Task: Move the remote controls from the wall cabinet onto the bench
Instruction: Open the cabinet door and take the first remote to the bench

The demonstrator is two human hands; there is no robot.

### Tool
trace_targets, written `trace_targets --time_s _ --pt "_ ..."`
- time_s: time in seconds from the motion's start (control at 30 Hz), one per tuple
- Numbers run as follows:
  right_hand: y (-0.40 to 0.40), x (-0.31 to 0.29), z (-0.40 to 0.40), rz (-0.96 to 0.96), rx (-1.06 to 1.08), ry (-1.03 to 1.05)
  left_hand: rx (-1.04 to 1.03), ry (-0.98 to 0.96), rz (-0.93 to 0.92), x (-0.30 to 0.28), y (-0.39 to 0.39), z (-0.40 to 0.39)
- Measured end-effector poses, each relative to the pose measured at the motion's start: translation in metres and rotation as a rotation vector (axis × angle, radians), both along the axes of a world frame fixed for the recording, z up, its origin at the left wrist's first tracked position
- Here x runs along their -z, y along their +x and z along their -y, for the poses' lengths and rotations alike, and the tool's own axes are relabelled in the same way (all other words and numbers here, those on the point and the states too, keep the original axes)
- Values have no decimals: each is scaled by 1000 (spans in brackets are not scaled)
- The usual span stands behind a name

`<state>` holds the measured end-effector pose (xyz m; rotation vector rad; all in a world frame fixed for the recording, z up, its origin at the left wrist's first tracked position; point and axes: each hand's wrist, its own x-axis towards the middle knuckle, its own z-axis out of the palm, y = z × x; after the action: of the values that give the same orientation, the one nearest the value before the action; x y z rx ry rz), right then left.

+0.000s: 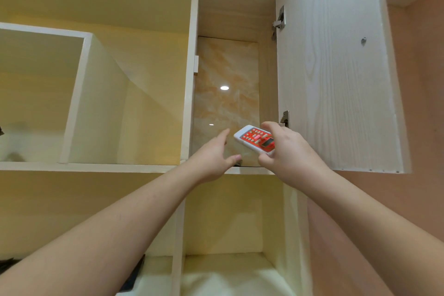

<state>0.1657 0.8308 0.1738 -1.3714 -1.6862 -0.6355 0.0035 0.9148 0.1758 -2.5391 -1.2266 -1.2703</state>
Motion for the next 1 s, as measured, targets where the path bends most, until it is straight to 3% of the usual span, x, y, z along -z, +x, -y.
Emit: trace_targets --time_s 0.1,0.3,0.8,1.0 --pt "9 9 14 -77 -95 -13 90 -7 35 2 0 4" --pt "23 35 35 -152 -192 -53 423 -261 232 14 -7 15" --pt "1 102 67 -106 -387 -288 513 -469 172 78 -72 41" --pt "-7 133 86 -178 -460 -376 554 -514 236 114 -90 63"
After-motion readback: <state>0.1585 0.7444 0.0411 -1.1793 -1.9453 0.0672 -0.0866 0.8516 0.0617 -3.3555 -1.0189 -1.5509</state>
